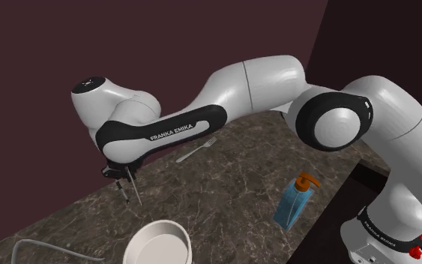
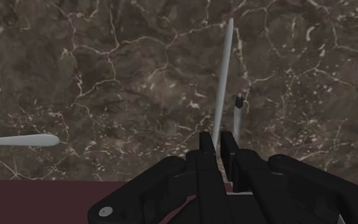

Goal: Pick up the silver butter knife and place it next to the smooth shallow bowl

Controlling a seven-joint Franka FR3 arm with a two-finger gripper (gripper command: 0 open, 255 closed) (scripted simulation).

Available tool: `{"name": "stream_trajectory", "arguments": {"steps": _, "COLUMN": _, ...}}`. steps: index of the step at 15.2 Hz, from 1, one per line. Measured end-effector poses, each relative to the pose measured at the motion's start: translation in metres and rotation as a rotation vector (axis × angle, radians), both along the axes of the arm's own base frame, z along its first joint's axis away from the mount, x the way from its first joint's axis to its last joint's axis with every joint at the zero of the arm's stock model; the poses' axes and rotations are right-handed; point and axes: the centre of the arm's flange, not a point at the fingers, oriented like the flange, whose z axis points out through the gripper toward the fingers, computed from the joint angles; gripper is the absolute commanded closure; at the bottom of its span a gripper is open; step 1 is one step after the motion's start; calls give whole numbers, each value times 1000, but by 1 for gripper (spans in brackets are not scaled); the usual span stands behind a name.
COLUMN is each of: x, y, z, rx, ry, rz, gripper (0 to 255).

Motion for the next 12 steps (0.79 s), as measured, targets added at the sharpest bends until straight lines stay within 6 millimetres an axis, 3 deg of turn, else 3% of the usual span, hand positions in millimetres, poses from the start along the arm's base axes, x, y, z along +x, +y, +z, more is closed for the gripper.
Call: {"name": "stream_trajectory", "arguments": {"steps": 12, "x": 2, "y": 0, "z": -55, "rx": 8, "ry": -13, "rz": -2, "gripper": 255}}
